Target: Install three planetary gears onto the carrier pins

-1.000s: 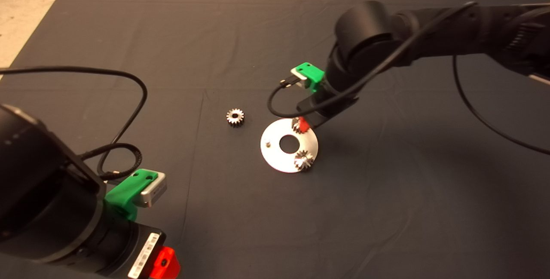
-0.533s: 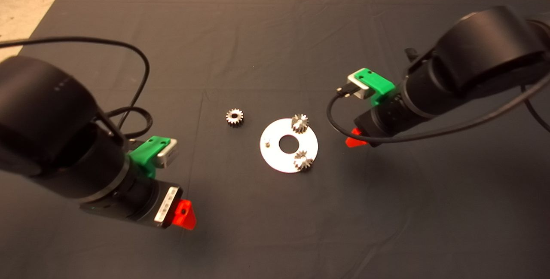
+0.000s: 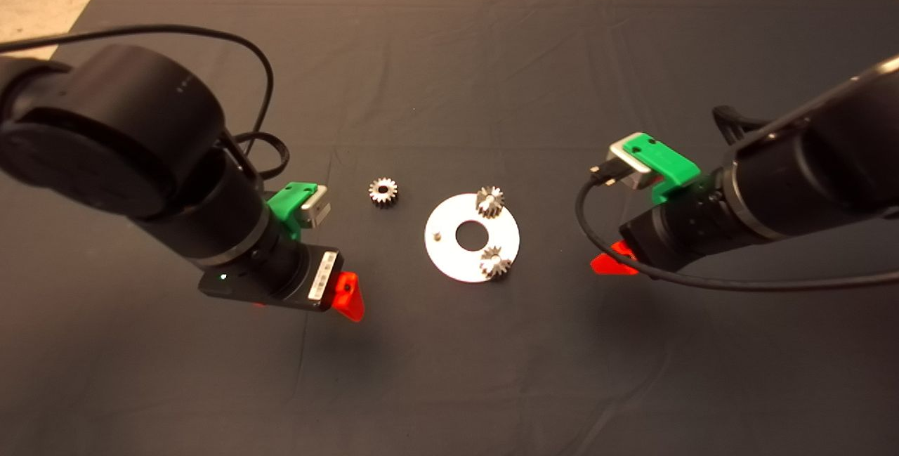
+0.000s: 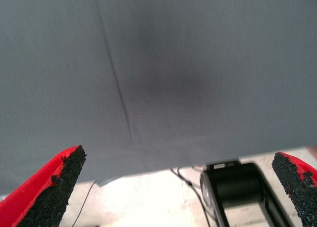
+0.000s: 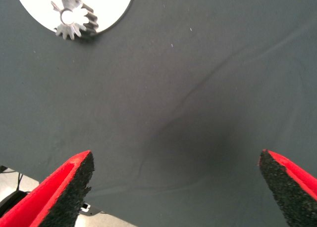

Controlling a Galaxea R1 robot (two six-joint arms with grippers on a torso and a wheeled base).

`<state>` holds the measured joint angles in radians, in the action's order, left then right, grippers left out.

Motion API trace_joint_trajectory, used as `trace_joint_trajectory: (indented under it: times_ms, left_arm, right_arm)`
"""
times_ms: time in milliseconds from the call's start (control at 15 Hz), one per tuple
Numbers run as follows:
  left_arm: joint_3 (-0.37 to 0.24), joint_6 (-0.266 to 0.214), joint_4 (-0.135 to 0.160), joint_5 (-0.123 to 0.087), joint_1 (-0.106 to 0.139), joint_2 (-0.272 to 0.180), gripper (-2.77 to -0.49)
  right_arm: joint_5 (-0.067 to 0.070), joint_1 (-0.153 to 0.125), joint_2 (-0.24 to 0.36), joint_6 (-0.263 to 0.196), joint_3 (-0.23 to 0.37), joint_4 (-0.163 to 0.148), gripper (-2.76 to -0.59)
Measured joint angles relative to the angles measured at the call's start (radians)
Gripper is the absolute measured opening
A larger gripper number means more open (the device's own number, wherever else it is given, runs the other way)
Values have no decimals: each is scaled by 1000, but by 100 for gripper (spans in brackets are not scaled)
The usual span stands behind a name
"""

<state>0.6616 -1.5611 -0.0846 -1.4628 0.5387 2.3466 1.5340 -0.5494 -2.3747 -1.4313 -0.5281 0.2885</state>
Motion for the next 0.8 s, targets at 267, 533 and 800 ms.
trace_joint_trajectory:
  times_ms: [267,533,800]
  left_arm:
    - [33,0,-87,2,0,42,-51]
    - [118,2,-107,0,0,93,-51]
    - [160,7,-128,-2,0,98,-51]
  right_arm:
    - [-4,-5,36,-20,48,-22,-63]
    - [-15,-22,108,-26,61,-50,-62]
    - [-169,-26,204,-30,81,-86,-62]
